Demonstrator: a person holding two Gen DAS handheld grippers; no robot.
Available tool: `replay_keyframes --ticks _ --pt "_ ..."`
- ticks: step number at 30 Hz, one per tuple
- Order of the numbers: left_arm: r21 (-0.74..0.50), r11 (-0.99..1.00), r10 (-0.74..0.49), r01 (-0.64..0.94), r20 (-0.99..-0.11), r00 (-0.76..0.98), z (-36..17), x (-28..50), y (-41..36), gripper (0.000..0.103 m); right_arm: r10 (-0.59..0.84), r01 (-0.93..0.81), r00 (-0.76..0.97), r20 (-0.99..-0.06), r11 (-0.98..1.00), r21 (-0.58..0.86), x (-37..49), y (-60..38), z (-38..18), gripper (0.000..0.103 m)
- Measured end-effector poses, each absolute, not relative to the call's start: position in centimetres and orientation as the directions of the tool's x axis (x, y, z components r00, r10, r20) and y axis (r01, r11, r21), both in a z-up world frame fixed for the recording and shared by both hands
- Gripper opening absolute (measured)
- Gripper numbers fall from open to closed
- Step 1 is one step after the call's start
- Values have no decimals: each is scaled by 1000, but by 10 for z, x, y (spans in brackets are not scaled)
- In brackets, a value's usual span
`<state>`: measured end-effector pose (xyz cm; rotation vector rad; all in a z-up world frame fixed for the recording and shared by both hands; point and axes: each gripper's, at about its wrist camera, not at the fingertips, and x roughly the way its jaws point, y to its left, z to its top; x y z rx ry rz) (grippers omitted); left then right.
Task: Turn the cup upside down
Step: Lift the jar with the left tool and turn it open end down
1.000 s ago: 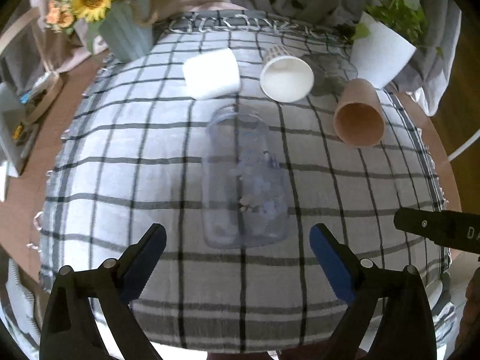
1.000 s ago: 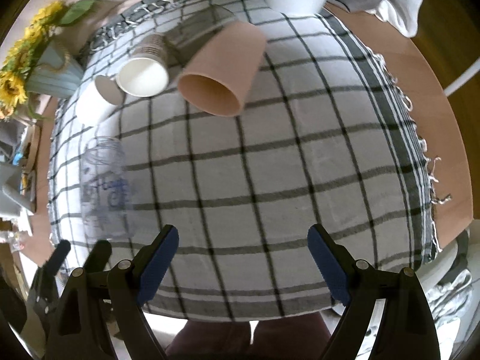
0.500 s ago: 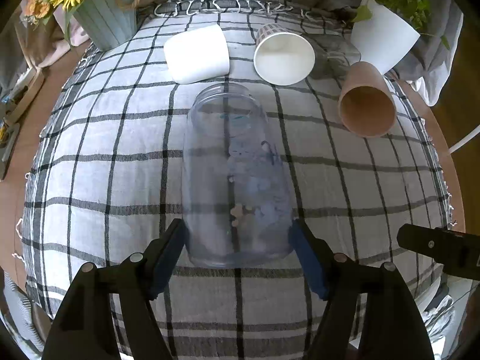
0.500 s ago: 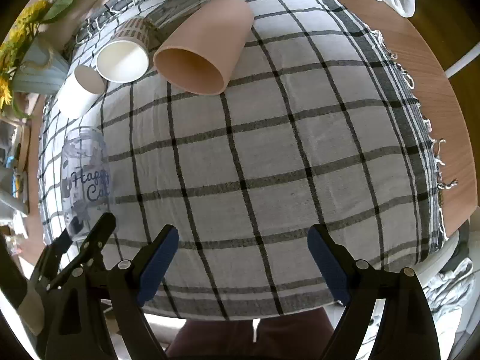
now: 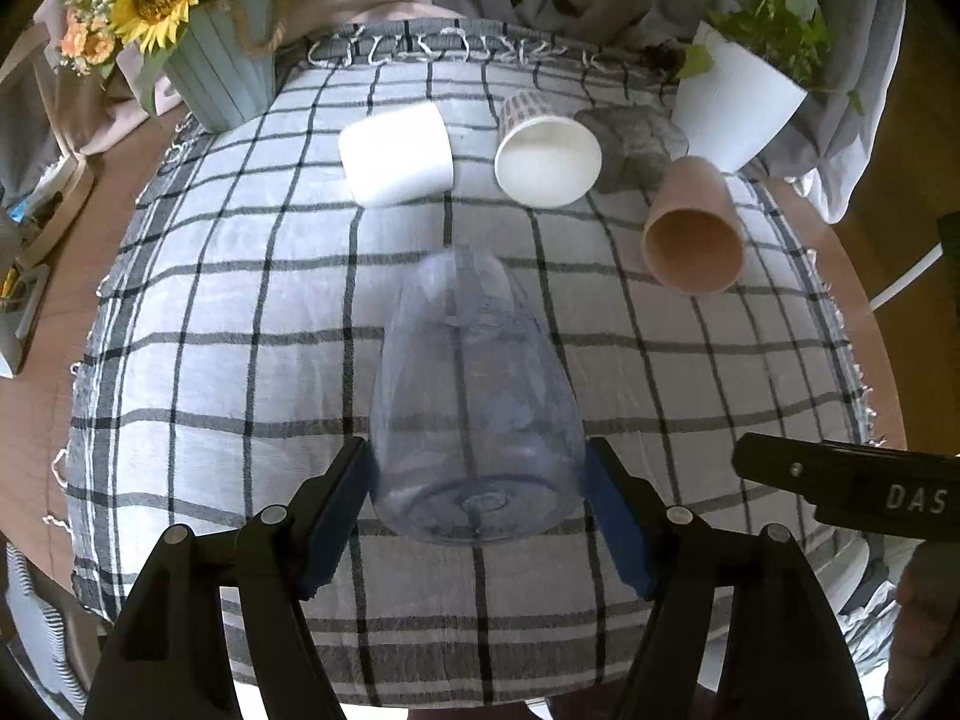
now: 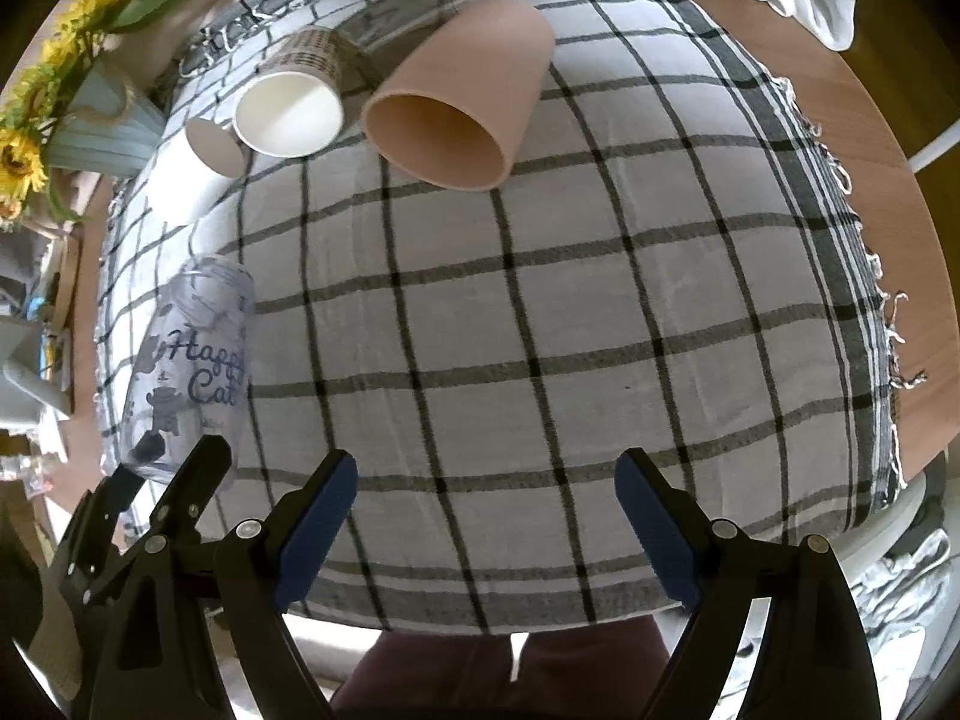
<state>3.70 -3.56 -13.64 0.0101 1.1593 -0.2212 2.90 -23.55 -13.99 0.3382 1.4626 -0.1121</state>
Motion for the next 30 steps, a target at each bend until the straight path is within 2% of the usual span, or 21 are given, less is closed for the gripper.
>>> replay_keyframes --ticks 30 --pt "-103 963 -215 248 -849 483 -108 113 -39 71 121 329 232 -965 924 195 59 -228 -105 88"
